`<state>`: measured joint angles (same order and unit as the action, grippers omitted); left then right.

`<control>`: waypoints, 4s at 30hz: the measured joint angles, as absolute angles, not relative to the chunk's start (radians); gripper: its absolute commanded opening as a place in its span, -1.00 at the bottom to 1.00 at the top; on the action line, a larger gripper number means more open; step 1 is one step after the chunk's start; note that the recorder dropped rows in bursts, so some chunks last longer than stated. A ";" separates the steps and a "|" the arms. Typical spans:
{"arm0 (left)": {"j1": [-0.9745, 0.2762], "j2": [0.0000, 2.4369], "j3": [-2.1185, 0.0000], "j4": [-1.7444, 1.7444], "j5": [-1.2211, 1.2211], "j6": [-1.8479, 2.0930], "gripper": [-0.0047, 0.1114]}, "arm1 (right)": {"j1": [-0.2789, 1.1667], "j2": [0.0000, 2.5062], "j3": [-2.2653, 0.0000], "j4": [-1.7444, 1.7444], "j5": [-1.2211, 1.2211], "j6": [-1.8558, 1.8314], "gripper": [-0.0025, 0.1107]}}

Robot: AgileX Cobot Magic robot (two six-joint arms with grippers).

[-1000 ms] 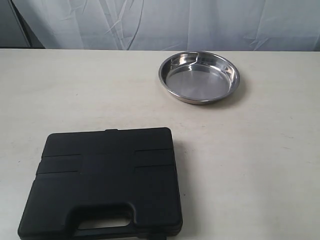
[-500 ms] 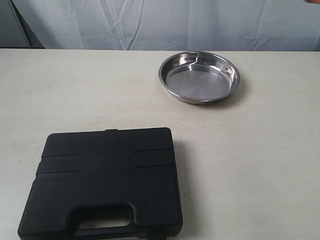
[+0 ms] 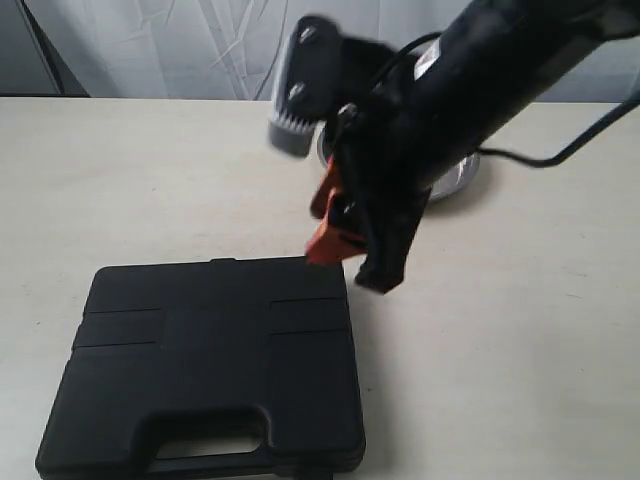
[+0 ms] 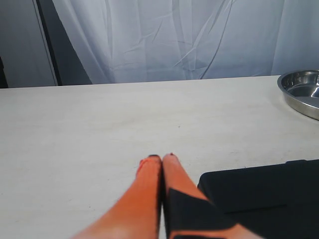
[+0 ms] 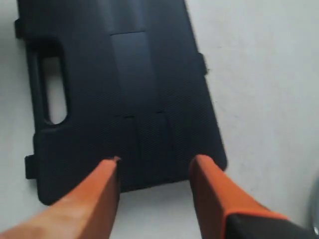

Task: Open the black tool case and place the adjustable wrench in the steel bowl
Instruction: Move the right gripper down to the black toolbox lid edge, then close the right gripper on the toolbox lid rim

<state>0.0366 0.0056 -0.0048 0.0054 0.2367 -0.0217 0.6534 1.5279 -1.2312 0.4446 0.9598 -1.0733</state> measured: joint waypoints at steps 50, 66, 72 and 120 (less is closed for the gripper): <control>0.037 0.006 -0.005 0.005 0.237 -0.022 -0.92 | 1.173 1.941 -1.234 0.191 0.760 -0.833 -0.14; 0.037 0.006 -0.005 0.005 0.237 -0.022 -0.92 | 1.173 1.947 -1.234 0.191 0.715 -0.830 -0.14; 0.037 0.006 -0.005 0.005 0.237 -0.022 -0.92 | 1.173 1.947 -1.234 0.196 0.717 -0.830 -0.14; 0.037 0.006 -0.005 0.005 0.237 -0.022 -0.92 | 1.173 1.971 -1.236 0.211 0.748 -0.808 -0.97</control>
